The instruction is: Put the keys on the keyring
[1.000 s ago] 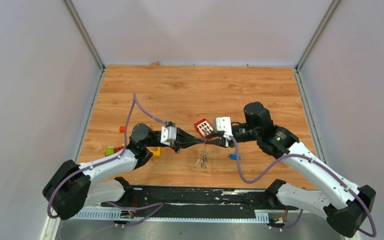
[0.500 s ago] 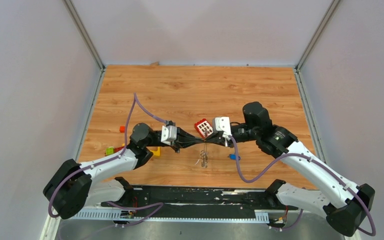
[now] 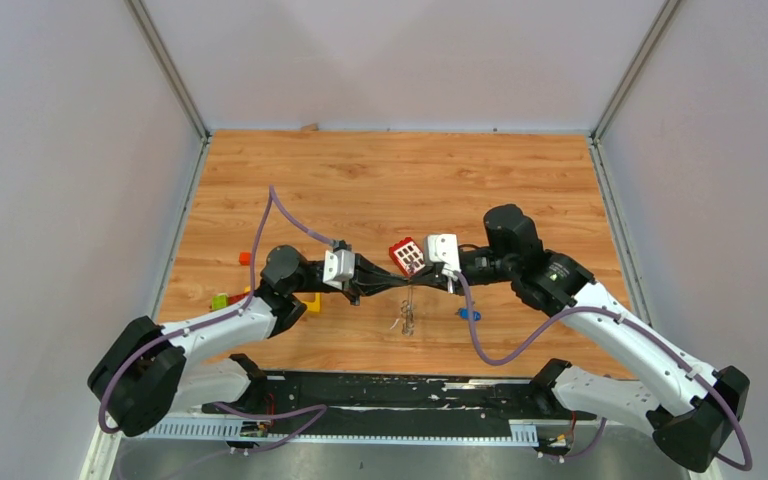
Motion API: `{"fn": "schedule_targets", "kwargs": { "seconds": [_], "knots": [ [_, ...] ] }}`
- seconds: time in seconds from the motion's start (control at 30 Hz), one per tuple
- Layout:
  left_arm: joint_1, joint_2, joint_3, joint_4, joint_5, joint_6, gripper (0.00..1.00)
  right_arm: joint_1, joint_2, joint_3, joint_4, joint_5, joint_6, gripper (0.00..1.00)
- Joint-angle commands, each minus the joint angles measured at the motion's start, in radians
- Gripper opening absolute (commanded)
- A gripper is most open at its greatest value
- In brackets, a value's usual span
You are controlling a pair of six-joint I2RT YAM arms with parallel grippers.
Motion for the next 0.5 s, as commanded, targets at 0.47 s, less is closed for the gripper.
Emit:
{"fn": "schedule_targets", "kwargs": {
  "seconds": [0.47],
  "knots": [
    [-0.002, 0.021, 0.019, 0.025, -0.009, -0.032, 0.0, 0.06, 0.009, 0.027, 0.054, 0.082, -0.004, 0.11]
  ]
}}
